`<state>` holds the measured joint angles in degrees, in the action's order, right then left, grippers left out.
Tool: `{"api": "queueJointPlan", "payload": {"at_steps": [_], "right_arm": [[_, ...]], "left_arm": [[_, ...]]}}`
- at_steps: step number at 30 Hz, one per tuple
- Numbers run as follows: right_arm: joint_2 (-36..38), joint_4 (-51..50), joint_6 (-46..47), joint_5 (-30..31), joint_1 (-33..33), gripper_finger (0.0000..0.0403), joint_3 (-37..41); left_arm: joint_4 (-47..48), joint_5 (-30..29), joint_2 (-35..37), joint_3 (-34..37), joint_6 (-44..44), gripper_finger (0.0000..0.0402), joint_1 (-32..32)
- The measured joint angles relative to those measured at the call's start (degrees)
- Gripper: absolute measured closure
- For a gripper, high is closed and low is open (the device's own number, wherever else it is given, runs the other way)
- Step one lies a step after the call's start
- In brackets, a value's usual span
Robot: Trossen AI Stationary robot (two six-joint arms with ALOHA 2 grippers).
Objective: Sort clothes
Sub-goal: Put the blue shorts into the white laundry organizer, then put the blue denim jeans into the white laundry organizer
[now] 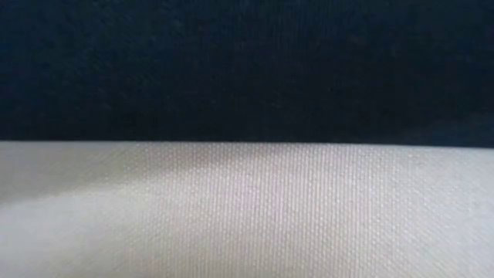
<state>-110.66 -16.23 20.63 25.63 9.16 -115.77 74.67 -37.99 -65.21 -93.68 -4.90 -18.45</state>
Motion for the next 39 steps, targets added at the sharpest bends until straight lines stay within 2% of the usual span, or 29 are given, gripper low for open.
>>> {"api": "queueJointPlan", "payload": {"at_steps": [6,12,16,19,22,25,30,34,39], "right_arm": [[6.4,-6.0,-4.0,2.1,-5.2,0.0251,0.0],[13.0,-17.7,-7.8,4.4,-11.2,0.0251,0.0],[15.5,-26.2,-2.8,4.5,-16.3,0.0251,-0.1],[15.7,-35.9,3.6,4.5,-20.6,0.0251,-0.1],[14.2,-45.7,10.3,3.6,-24.3,0.0251,-0.1],[11.9,-52.3,15.3,-0.1,-27.2,0.0251,0.0],[6.7,-57.0,15.3,-1.0,-29.1,0.0250,0.0],[1.5,-58.3,9.7,-2.2,-29.2,0.0231,0.0],[-5.5,-62.1,6.6,-3.3,-29.7,0.0172,0.0]], "left_arm": [[-4.1,8.1,-3.4,1.7,0.3,0.0398,-10.2],[-4.9,9.3,-7.4,5.1,-6.1,0.0397,-16.3],[-5.3,9.2,-9.4,5.8,-11.8,0.0385,-18.4],[-5.1,9.2,-10.5,5.9,-15.7,0.0354,-18.6],[-5.3,10.7,-10.7,5.9,-17.8,0.0308,-18.6],[-5.4,13.5,-10.7,5.9,-18.9,0.0257,-18.6],[-5.3,17.0,-10.3,5.9,-15.8,0.0189,-18.6],[-5.0,17.2,-8.6,5.9,-15.3,0.0171,-18.6],[-6.4,17.2,-5.9,5.8,-15.0,0.0168,-18.6]]}}
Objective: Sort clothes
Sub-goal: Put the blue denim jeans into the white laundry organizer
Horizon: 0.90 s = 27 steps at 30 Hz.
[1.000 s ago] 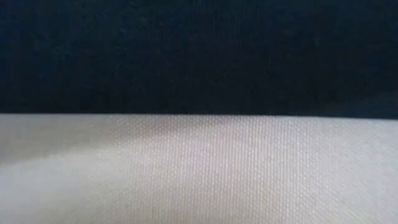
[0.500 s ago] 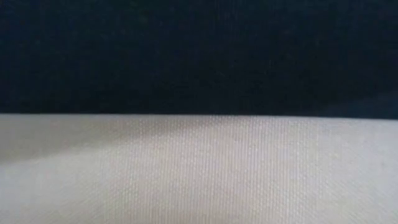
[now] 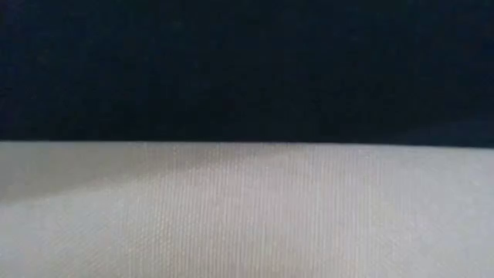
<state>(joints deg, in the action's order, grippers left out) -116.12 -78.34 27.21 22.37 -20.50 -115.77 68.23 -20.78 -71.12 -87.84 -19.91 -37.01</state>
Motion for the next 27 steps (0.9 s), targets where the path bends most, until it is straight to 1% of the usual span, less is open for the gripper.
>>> {"api": "queueJointPlan", "payload": {"at_steps": [3,5,8,10,13,15,20,22,24,27], "right_arm": [[-3.6,-6.3,2.8,0.1,-1.0,0.0139,0.0],[-5.6,-9.6,4.1,0.3,-1.8,0.0127,0.0],[-8.0,-10.1,3.0,0.4,-3.1,0.0121,0.0],[-8.9,-10.3,1.8,0.4,-3.9,0.0120,0.0],[-9.7,-11.1,2.5,0.7,-5.8,0.0120,0.0],[-9.9,-11.2,2.7,0.7,-7.2,0.0120,0.0],[-8.9,-9.9,1.3,1.3,-10.0,0.0120,0.1],[-7.4,-7.3,1.0,1.3,-10.4,0.0120,1.3],[-4.8,-3.2,0.5,1.3,-10.8,0.0120,4.4],[-0.7,2.3,-0.2,0.7,-11.4,0.0120,11.4]], "left_arm": [[-1.1,0.0,1.5,0.0,2.0,0.0168,0.0],[-1.5,0.6,2.1,-0.1,2.1,0.0168,0.0],[-1.9,2.4,2.7,-0.1,2.1,0.0168,0.0],[-1.9,2.7,3.0,-0.1,2.1,0.0168,0.0],[-1.8,2.9,3.3,-0.1,2.3,0.0168,0.1],[-1.8,4.2,3.5,-0.1,2.2,0.0168,0.4],[-1.7,5.6,4.9,-0.1,1.5,0.0168,0.7],[-1.7,5.6,5.4,-0.1,0.8,0.0168,1.0],[-1.7,5.6,6.0,-0.1,0.3,0.0168,1.0],[-1.8,5.6,7.2,-0.1,-0.3,0.0168,1.0]]}}
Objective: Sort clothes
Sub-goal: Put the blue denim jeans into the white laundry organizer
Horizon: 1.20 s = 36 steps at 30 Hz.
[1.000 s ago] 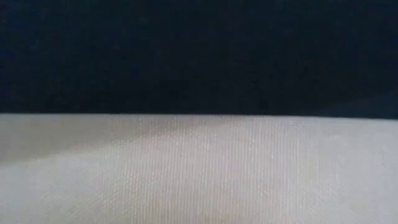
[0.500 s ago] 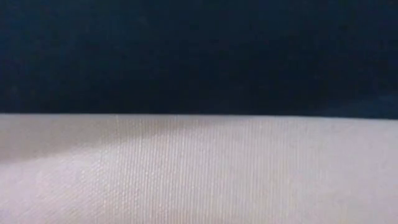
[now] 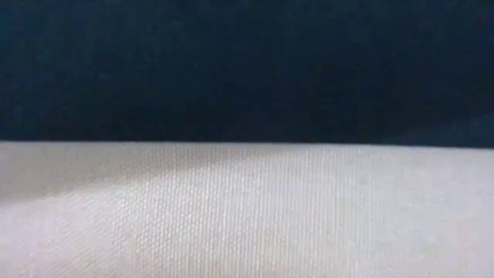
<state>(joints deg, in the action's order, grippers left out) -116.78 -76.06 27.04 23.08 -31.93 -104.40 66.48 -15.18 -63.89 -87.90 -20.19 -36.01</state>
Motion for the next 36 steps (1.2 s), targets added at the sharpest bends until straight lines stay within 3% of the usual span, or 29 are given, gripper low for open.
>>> {"api": "queueJointPlan", "payload": {"at_steps": [8,25,36], "right_arm": [[6.1,10.8,-0.4,-1.6,-2.4,0.0120,15.3],[5.9,20.9,-5.4,-2.6,-4.2,0.0121,25.0],[6.1,23.2,-7.1,-7.3,-5.7,0.0137,29.0]], "left_arm": [[-1.1,-0.5,0.7,0.0,0.2,0.0168,0.0],[-1.3,-0.2,0.7,0.0,-0.1,0.0168,0.0],[-1.2,-0.1,0.7,0.0,-0.2,0.0168,0.0]]}}
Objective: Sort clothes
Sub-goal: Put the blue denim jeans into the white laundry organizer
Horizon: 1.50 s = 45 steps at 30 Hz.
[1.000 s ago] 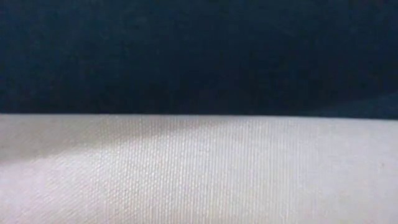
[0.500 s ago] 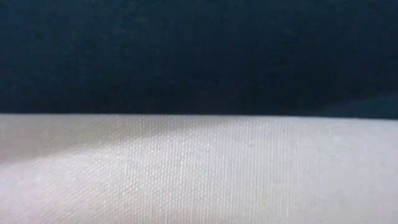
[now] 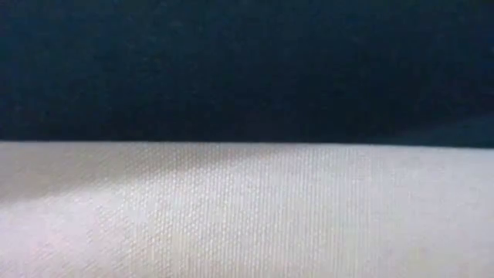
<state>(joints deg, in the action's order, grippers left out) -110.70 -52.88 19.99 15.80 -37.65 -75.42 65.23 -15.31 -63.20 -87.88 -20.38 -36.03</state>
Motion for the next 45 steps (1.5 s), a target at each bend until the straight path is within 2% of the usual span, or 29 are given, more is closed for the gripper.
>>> {"api": "queueJointPlan", "payload": {"at_steps": [4,12,14,23,41,45], "right_arm": [[0.1,0.2,0.0,-0.1,0.3,0.0191,2.3],[0.1,0.6,0.7,-1.1,1.8,0.0355,3.5],[0.0,0.7,0.7,-1.3,2.3,0.0385,3.5],[4.3,-1.8,2.9,-3.1,6.7,0.0401,0.3],[29.1,-0.2,12.2,-1.7,13.0,0.0403,-1.0],[33.2,2.8,14.4,-1.5,14.1,0.0403,-1.0]], "left_arm": [[0.0,0.0,0.0,0.0,0.0,0.0168,0.0],[0.0,0.0,0.0,0.0,0.2,0.0168,0.0],[0.0,0.0,0.0,0.0,0.3,0.0168,0.0],[0.0,0.0,0.0,0.0,1.8,0.0168,0.0],[-0.4,0.0,0.0,0.0,3.6,0.0168,0.0],[-1.2,0.0,0.0,0.0,4.4,0.0168,0.0]]}}
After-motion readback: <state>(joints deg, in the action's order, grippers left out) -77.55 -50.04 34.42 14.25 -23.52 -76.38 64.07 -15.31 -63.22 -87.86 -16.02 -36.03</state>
